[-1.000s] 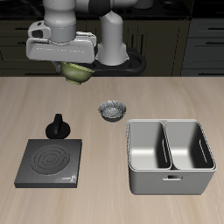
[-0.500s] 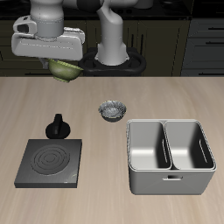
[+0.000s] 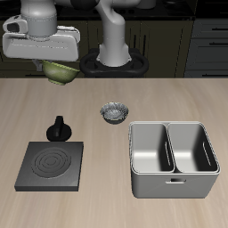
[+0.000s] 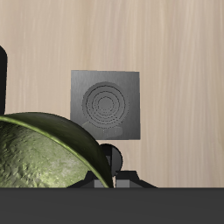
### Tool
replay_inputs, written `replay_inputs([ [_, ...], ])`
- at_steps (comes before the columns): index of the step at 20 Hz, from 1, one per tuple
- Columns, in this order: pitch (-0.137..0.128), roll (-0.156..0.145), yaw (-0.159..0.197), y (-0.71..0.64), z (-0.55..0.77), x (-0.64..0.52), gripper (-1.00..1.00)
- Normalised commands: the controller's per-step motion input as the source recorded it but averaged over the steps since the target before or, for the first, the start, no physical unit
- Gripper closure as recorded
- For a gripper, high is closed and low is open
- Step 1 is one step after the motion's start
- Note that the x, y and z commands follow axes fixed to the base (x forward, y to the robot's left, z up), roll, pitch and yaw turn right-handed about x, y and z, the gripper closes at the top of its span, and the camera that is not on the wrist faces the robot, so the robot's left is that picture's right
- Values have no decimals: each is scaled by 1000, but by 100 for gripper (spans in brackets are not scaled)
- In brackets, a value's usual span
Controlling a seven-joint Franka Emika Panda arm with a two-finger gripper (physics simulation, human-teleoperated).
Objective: Place the green bowl on the flat stove
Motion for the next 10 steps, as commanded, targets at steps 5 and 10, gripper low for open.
replay_inputs([
  [5,-20,-12,3,-202,54,321,100],
  [10,-23,-41,-16,-298,58,386,100],
])
